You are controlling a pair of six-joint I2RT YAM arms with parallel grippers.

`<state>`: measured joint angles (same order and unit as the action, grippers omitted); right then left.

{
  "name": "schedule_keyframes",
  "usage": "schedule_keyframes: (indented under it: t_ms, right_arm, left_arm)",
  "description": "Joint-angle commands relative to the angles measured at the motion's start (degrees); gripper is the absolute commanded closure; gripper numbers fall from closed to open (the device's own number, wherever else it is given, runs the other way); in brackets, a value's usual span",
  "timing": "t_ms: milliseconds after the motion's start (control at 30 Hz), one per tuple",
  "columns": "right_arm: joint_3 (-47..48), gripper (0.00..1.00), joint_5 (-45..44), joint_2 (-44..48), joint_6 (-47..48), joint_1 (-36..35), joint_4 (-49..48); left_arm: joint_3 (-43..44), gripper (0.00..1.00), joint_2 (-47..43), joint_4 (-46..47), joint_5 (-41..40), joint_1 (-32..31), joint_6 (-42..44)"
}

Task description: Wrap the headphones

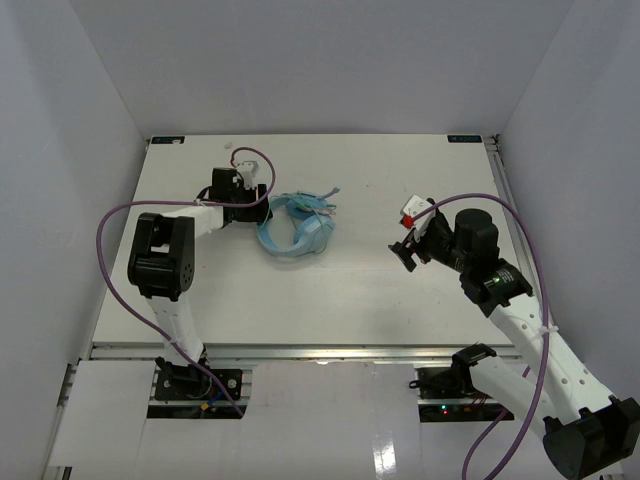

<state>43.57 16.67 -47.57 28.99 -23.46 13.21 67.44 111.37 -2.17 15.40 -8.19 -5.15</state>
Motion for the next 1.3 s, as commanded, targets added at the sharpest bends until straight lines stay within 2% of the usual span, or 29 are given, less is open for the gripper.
schedule_keyframes:
  t_ms: [0,200,400,567,833,1267]
  right_arm:
    - [0.0,0.16,0.2,0.9,0.4,0.2,-1.5]
    - [0.1,0.16,0.5,1.0,0.4,0.3,-1.4]
    - [0.0,0.16,0.5,1.1,0.5,0.3,-1.3]
    - [-0.1,0.16,0.5,1.0,0.7,0.2,-1.3]
    - [0.1,0.16,0.6,1.0,0.7,0.2,-1.4]
    - [0.0,0.16,0.6,1.4,0.7,0.3,-1.2]
  left_arm:
    - [-1.1,0.28,-0.1,-2.4,0.3,1.3,0.4]
    - [-0.5,0.28,1.8,-3.0,4.5,2.3,1.3]
    - [1.1,0.54,4.8,-3.7,13.1,4.0,1.4]
    - [2.1,0.59,6.1,-4.4,16.4,4.2,1.4]
    - [2.0,0.43,4.8,-5.0,17.0,5.1,1.2]
    - [1.8,0.37,3.7,-6.8,16.7,7.9,1.1]
